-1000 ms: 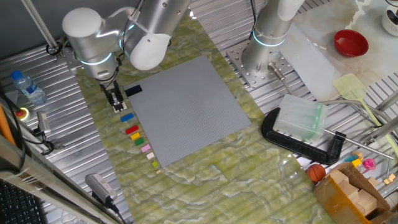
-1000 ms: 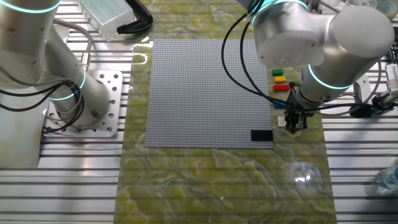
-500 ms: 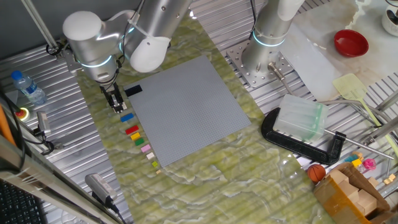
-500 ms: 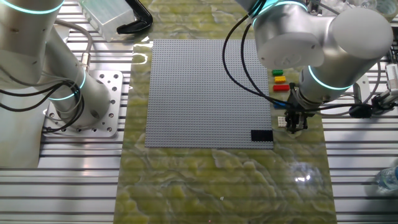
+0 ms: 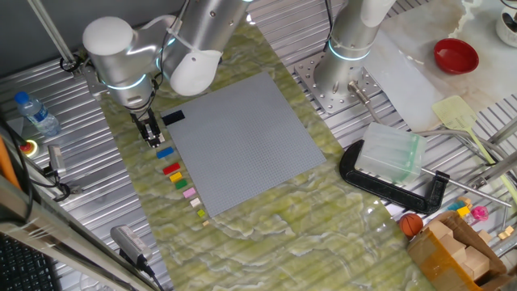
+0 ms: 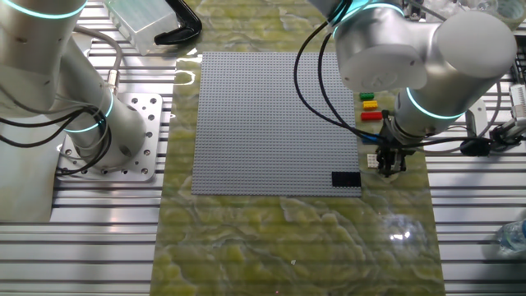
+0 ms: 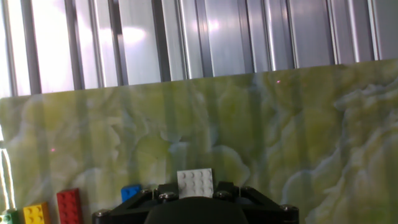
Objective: Build with small Lego blocks
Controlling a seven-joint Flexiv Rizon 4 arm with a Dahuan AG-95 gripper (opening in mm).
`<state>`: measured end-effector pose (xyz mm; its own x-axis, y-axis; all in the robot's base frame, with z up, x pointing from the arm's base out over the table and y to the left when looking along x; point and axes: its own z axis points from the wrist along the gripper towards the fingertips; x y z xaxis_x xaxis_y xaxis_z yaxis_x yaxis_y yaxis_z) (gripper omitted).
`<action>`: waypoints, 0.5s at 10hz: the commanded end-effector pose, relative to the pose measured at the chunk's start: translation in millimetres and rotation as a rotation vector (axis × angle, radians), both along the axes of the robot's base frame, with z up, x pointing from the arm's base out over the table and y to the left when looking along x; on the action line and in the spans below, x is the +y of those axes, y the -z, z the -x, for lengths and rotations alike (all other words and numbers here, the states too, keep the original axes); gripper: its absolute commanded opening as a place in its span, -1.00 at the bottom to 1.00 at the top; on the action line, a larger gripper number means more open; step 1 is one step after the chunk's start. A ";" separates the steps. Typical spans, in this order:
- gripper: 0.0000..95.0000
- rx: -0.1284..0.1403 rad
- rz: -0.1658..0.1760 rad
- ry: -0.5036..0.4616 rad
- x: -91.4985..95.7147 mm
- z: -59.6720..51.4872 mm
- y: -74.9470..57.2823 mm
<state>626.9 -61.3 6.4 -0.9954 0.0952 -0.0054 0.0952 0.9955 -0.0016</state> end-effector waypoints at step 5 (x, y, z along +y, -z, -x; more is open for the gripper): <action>-0.60 0.004 0.003 0.003 -0.4 0.5 0.5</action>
